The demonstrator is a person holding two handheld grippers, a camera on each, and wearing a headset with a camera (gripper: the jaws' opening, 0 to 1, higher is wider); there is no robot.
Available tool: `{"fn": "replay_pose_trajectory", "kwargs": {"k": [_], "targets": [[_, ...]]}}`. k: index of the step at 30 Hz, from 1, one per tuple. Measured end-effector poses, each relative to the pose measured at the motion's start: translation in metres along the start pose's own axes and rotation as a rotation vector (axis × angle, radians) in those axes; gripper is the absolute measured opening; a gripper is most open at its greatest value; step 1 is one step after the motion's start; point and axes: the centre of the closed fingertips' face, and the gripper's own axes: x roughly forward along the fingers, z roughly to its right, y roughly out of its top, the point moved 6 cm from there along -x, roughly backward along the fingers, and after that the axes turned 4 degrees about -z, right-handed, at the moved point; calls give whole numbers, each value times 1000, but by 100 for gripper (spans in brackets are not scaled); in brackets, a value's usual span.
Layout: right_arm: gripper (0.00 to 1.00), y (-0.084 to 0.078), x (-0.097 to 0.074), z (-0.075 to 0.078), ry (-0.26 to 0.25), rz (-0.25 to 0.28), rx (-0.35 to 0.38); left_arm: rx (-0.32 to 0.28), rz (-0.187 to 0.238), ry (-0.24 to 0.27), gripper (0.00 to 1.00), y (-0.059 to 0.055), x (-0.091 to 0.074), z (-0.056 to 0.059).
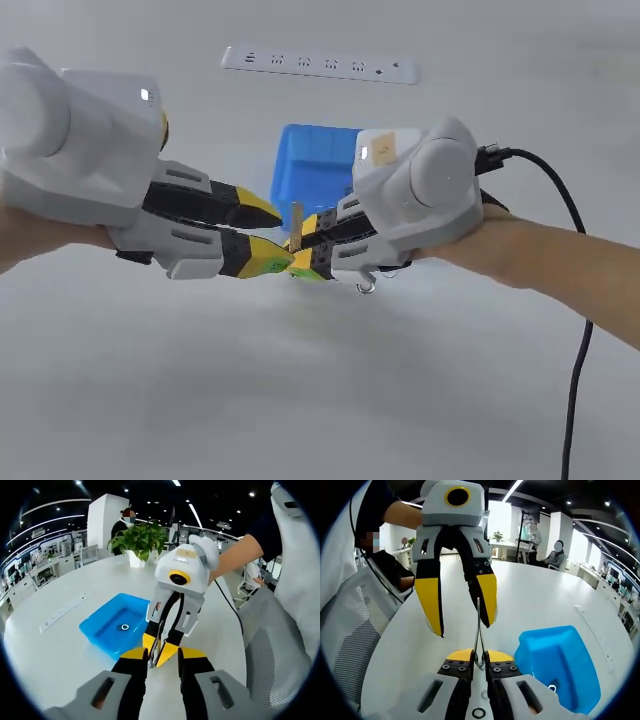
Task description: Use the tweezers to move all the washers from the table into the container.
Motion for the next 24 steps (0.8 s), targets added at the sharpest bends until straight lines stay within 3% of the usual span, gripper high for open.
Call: {"fn": "replay_pose_trajectory", "kwargs": {"k": [4,11,15,17,18,20,24], "targets": [[10,2,-4,-1,-2,-1,-1,-6,13,34,33,1,-6,1],[9,2,-12,0,-22,-14,3,-5,22,77,49,-5,-13,5],[10,5,-20,-2,-29,-10,11,-31,45,82,54,-6,-16,11],[10,6,-25,-3,-37,-8,15,-38,47,94,63,-7,-18,14],[10,7,-29,-3,-41,-6,18,-24,50,123,68,-7,-18,14],[10,9,-34,-4,-47,-1,22,-31,64,121,76,-6,-20,18],[10,14,-45,-10,-60,-8,7,-51,82,115,78,-6,-21,25]]}}
